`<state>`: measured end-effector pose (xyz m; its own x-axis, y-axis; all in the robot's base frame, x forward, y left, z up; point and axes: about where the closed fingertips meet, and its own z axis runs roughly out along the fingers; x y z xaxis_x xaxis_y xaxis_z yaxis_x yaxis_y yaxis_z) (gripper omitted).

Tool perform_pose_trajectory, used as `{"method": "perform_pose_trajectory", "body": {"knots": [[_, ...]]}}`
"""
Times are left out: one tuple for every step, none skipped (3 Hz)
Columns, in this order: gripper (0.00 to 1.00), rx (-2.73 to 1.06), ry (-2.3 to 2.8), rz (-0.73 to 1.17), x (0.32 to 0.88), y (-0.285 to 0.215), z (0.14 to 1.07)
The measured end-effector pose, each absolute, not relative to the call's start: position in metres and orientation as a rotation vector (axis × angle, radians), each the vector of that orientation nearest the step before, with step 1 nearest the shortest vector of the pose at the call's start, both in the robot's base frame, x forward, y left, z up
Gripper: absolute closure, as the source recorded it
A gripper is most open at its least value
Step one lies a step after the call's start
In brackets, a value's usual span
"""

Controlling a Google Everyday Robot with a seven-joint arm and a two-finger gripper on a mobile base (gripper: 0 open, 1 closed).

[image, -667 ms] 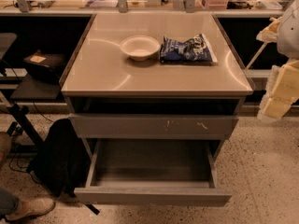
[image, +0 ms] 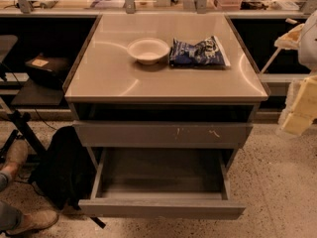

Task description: Close middle drawer

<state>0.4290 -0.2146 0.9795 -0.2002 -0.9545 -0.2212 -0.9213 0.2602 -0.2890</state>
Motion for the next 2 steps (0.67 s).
{"method": "perform_pose_trajectory", "body": {"knots": [[0.0,-1.734,2.064,-0.158,0.392,-0.198,0.978],[0.0,-1.718,1.992,-0.254,0.357,-0.174,0.961]]}}
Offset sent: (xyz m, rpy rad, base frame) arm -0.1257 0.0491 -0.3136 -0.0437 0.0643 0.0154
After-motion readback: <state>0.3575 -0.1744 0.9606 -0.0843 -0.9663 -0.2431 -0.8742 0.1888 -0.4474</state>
